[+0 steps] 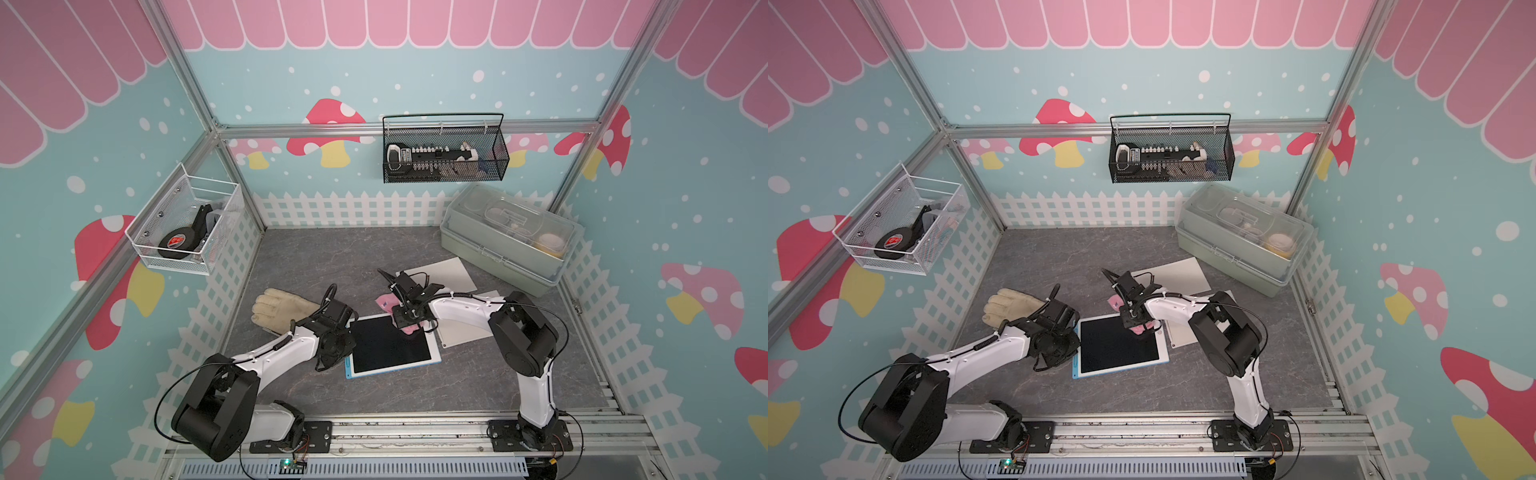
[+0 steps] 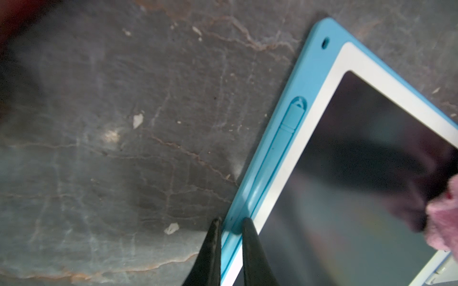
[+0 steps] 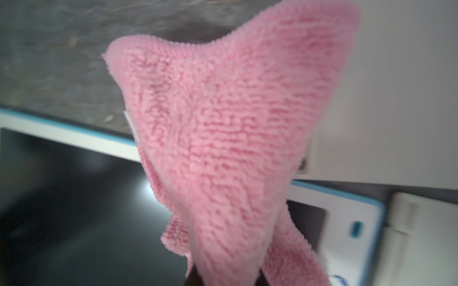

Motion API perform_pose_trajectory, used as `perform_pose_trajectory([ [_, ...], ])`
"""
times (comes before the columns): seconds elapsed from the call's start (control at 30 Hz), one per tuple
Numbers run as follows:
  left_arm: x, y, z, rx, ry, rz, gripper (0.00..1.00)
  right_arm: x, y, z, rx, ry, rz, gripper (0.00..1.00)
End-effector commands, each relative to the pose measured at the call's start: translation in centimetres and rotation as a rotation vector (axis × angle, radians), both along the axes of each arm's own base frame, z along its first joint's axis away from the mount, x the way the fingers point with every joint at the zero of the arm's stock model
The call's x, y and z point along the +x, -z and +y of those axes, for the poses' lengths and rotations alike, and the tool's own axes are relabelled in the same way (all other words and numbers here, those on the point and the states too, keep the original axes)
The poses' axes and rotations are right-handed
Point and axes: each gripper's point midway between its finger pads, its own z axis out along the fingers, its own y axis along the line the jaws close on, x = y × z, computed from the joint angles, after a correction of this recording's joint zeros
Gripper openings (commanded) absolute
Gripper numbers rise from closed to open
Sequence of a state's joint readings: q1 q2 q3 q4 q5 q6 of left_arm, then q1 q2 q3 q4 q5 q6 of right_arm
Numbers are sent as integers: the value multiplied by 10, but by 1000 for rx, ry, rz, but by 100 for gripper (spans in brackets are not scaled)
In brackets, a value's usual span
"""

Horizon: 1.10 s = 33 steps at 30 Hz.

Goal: Wipe the drawing tablet
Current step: Wipe the dirt from the drawing tablet.

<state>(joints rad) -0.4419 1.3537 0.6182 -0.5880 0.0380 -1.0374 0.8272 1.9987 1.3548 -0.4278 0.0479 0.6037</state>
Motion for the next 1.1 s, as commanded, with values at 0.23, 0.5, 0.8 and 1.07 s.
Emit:
perform_pose_trajectory([
  [0.23, -67, 42, 46, 207, -29, 253, 15, -17, 17, -124, -89, 156, 105, 0],
  [0.5, -65, 43, 45, 209, -19, 255, 15, -39, 28, -18, 68, 38, 169, 0],
  [0.8, -65, 42, 46, 210, -17, 253, 15, -28, 32, -128, -54, 184, 167, 0],
  [1.07, -64, 42, 45, 210, -15, 251, 15, -66, 19, -8, 59, -39, 140, 0],
])
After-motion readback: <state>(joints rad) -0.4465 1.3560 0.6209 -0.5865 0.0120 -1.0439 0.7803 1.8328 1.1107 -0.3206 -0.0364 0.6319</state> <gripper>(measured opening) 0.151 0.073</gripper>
